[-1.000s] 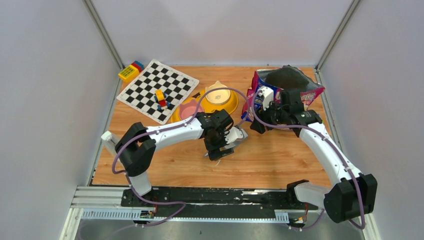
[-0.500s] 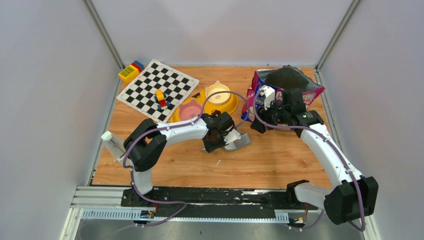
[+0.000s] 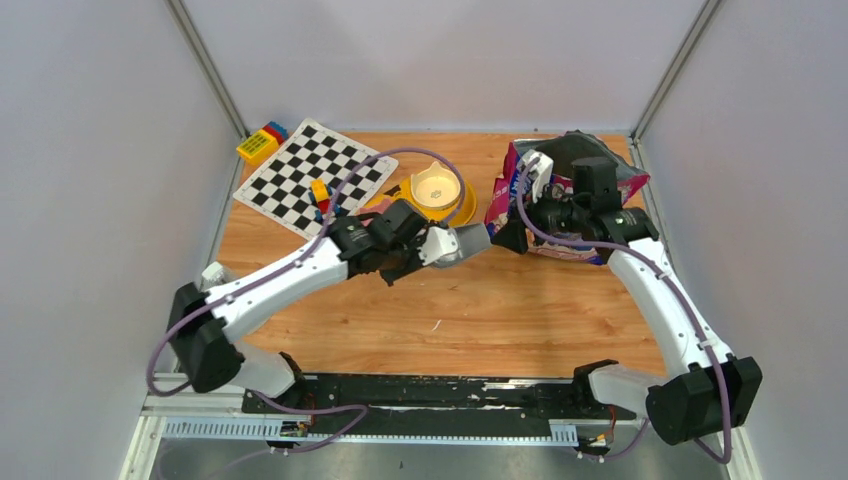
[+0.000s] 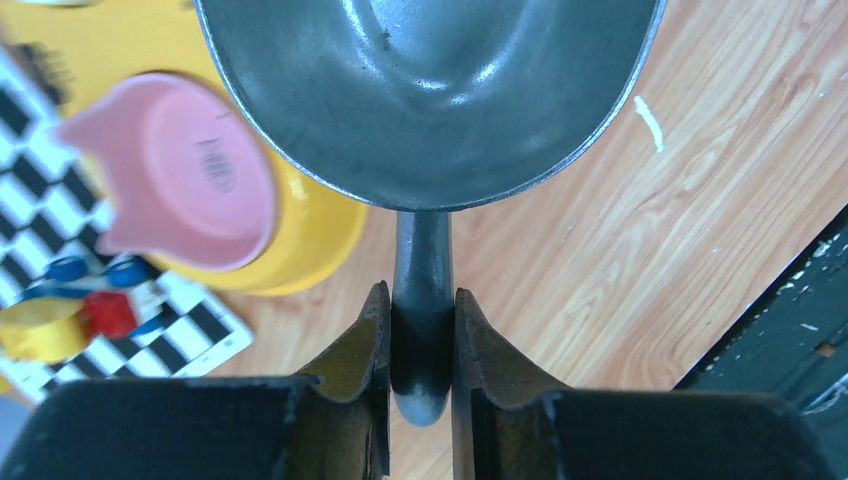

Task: Serve the pet food
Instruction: Pick up the spatula from the center of the board, then adjust the spatula.

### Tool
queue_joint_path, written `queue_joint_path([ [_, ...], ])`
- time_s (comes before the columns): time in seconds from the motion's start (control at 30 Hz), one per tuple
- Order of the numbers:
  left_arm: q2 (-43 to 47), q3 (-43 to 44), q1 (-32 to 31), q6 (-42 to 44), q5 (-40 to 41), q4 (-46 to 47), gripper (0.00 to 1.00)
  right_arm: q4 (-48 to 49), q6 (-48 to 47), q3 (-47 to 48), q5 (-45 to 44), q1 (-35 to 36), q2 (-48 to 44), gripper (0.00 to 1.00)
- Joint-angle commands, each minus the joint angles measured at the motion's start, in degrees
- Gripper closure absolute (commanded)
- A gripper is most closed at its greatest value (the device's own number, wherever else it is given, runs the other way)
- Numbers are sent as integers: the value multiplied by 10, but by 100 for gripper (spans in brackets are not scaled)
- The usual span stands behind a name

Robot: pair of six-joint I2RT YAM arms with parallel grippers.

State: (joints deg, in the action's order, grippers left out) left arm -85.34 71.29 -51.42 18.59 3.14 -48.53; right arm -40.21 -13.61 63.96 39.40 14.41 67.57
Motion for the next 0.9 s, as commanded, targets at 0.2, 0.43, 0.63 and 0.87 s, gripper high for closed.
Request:
queue_joint_path([
  [0.2, 136, -31, 13, 60, 52, 1, 100, 14, 120, 173, 181, -2, 103, 33],
  [0.43, 152, -25, 18, 51, 60, 2, 100, -23, 133, 207, 181, 4, 169, 32],
  [0.63, 157, -25, 22, 44, 51, 6, 100, -39, 121, 173, 164, 23, 175, 30],
  [0.87, 149, -16, 23, 40, 47, 4, 100, -41, 129, 182, 176, 67, 231, 31],
])
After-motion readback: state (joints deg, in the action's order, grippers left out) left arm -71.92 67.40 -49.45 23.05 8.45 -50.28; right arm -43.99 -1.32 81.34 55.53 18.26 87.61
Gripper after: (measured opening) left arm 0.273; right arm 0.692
